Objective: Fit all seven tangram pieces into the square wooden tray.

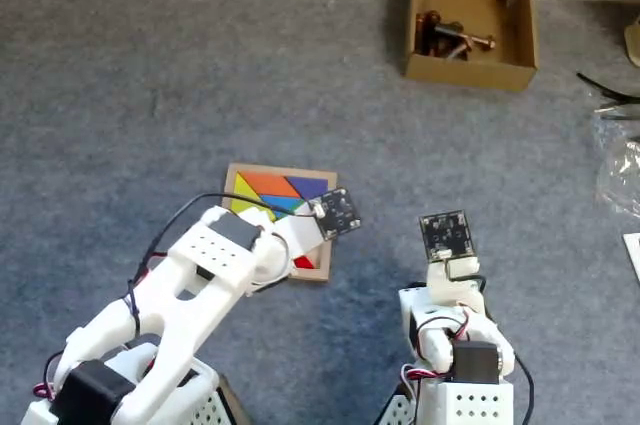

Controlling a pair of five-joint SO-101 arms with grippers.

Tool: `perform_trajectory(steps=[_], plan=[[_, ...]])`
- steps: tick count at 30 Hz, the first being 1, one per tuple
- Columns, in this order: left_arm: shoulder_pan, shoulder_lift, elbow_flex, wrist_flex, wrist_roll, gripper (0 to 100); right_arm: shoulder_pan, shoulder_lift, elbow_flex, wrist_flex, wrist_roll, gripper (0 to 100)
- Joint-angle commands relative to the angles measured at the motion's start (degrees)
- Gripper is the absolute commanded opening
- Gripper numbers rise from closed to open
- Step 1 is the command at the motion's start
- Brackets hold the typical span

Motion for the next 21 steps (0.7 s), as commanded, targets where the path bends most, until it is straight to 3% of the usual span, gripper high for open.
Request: perform_trajectory(steps=[1,14,21], plan=[[0.92,0.40,-1.36,-0.53,-0.18,1,-0.75,-0.31,5.67,-1.27,-0.44,0.5],[1.01,0.13,-2.07,-2.02,2.64,1,-0.75,-0.31,5.67,-1.27,-0.44,0.5],[5.05,0.31,-2.15,-2.02,2.64,1,-0.75,-0.31,5.67,-1.27,-0.44,0.5]])
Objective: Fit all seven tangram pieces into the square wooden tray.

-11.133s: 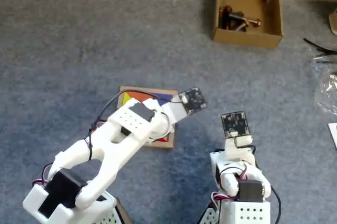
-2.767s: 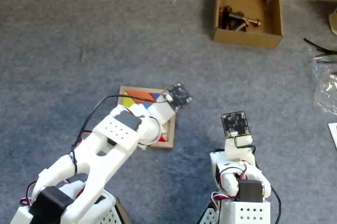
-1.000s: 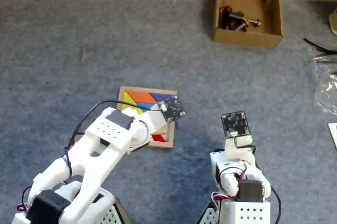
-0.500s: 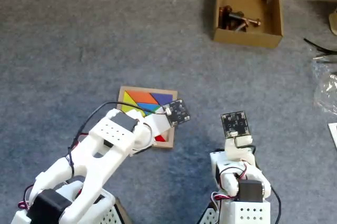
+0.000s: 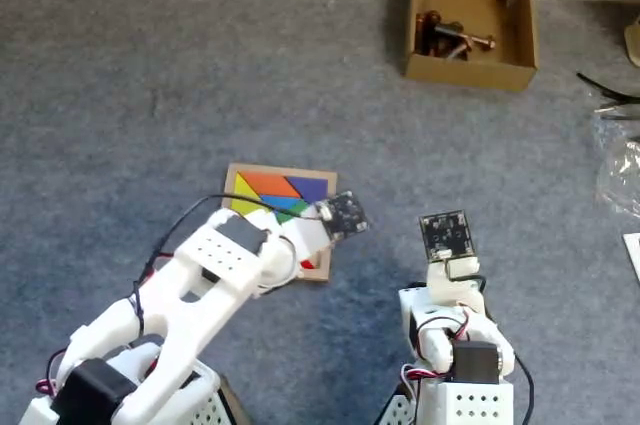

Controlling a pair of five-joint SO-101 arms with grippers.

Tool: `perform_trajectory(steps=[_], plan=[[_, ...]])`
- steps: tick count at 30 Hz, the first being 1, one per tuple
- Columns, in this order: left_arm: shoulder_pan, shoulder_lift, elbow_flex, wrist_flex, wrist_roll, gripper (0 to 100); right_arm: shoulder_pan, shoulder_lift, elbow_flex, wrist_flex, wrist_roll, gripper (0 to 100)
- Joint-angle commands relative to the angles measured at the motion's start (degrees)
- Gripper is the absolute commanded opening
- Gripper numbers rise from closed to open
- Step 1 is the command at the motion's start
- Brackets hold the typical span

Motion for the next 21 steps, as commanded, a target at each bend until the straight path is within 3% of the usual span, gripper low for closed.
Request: perform_trajectory(steps=[1,21], plan=[[2.24,0.04,-2.15,-0.97,0.53,1,-0.75,-0.31,5.67,-1.27,-0.44,0.5],[2.24,0.13,-2.07,-6.15,0.62,1,-0.75,-0.31,5.67,-1.27,-0.44,0.5]])
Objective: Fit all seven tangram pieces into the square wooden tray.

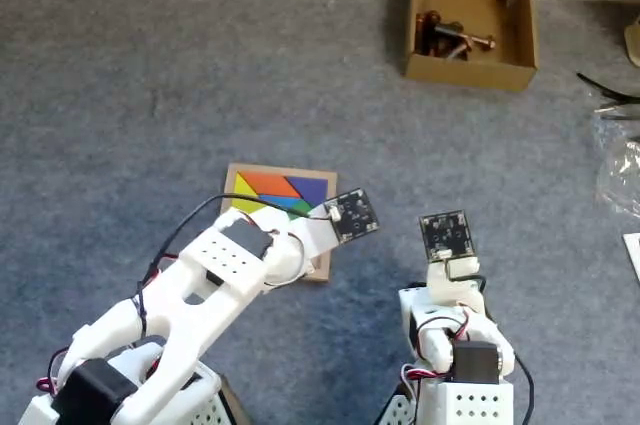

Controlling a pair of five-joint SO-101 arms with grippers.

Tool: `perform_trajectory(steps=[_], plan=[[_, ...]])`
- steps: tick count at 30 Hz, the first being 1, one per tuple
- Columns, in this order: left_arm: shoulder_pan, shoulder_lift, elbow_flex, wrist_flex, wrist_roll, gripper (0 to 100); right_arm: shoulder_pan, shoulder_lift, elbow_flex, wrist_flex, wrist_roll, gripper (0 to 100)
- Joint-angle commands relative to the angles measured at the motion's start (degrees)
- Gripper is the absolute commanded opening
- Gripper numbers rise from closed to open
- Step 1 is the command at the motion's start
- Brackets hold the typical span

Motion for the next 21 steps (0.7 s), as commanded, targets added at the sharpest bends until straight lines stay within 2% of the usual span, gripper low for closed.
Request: perform_trajectory(steps=[1,10,14,21], plan=[[0.92,0.13,-2.07,-0.70,0.53,1,-0.75,-0.31,5.67,-1.27,-0.44,0.5],[3.30,0.13,-1.98,-0.79,0.53,1,-0.75,-0.31,5.67,-1.27,-0.44,0.5],[3.12,0.13,-1.80,-2.90,5.10,1,-0.75,-0.31,5.67,-1.27,-0.44,0.5],[3.12,0.13,-1.71,-4.92,5.19,1,-0.75,-0.31,5.67,-1.27,-0.44,0.5]])
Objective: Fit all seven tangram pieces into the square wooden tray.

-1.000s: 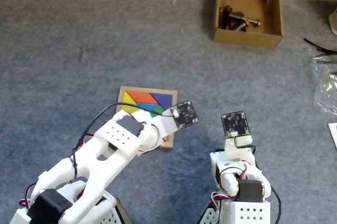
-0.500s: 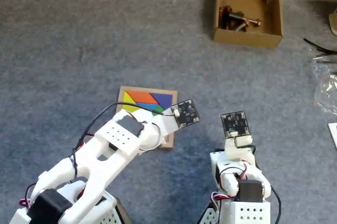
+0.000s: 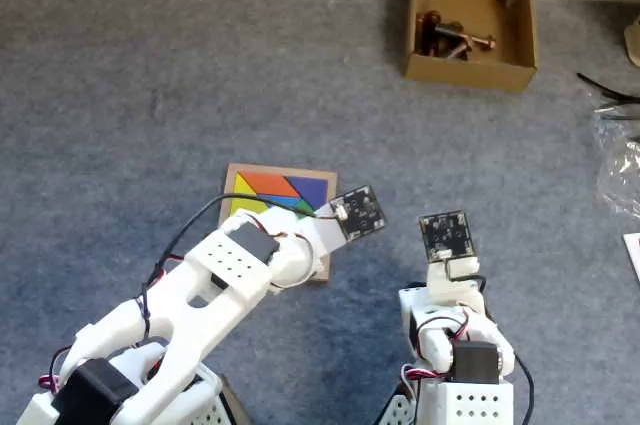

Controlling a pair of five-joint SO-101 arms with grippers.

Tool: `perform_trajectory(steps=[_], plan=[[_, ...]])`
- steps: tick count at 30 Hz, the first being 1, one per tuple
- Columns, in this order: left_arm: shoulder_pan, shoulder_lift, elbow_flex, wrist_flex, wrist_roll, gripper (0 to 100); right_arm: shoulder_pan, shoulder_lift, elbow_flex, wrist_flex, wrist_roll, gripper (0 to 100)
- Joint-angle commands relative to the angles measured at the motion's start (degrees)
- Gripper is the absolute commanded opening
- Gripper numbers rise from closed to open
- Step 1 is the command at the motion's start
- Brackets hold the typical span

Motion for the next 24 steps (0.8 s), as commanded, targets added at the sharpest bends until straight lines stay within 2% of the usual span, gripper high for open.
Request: perform_trajectory(steps=[1,6,15,24], plan=[[0.84,0.13,-1.71,-2.11,0.53,1,-0.75,-0.31,5.67,-1.27,-0.44,0.5],[-0.22,-0.31,-2.07,-2.46,0.53,1,-0.75,-0.31,5.67,-1.27,-0.44,0.5],[-8.48,-0.31,-1.71,-2.20,0.70,1,-0.75,-0.31,5.67,-1.27,-0.44,0.5],[-4.18,0.13,0.48,1.58,0.70,1,-0.75,-0.31,5.67,-1.27,-0.44,0.5]])
